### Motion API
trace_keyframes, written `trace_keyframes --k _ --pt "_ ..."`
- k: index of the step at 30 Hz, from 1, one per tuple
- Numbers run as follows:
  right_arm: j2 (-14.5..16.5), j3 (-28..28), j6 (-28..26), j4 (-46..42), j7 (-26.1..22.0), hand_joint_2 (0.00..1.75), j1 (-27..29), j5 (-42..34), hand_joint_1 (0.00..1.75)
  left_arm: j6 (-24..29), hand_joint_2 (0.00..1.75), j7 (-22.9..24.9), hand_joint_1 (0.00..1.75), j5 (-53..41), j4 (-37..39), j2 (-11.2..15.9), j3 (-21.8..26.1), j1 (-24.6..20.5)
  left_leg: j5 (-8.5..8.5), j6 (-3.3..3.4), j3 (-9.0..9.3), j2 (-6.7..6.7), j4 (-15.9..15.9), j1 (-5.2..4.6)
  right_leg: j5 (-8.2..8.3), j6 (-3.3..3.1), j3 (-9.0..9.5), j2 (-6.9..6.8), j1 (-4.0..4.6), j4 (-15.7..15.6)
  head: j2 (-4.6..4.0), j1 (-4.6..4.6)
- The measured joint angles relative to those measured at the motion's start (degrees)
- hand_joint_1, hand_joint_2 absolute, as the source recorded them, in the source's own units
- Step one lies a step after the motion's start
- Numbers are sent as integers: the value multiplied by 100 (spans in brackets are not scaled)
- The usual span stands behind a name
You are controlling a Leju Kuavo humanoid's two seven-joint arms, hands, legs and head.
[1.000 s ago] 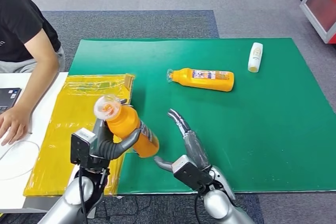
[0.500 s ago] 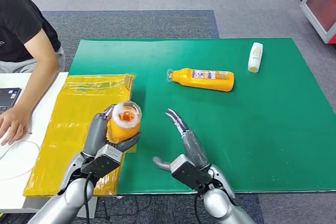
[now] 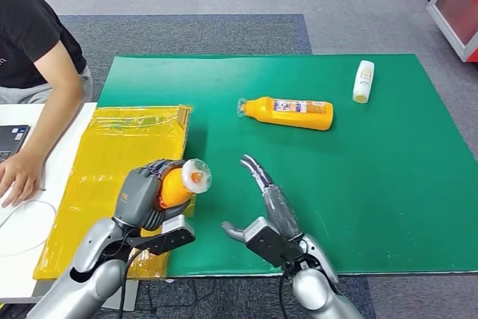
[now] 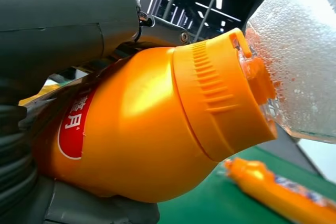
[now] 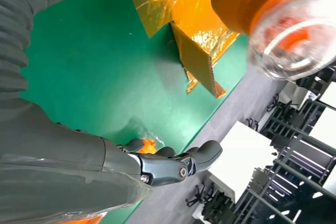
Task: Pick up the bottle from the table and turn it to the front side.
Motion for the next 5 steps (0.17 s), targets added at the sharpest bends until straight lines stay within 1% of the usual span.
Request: trace_keyframes --k 5 --pt "35 -111 65 -37 24 175 87 54 0 -13 175 42 175 -105 143 32 148 24 0 0 -1 0 0 1 0 0 -2 0 0 0 0 0"
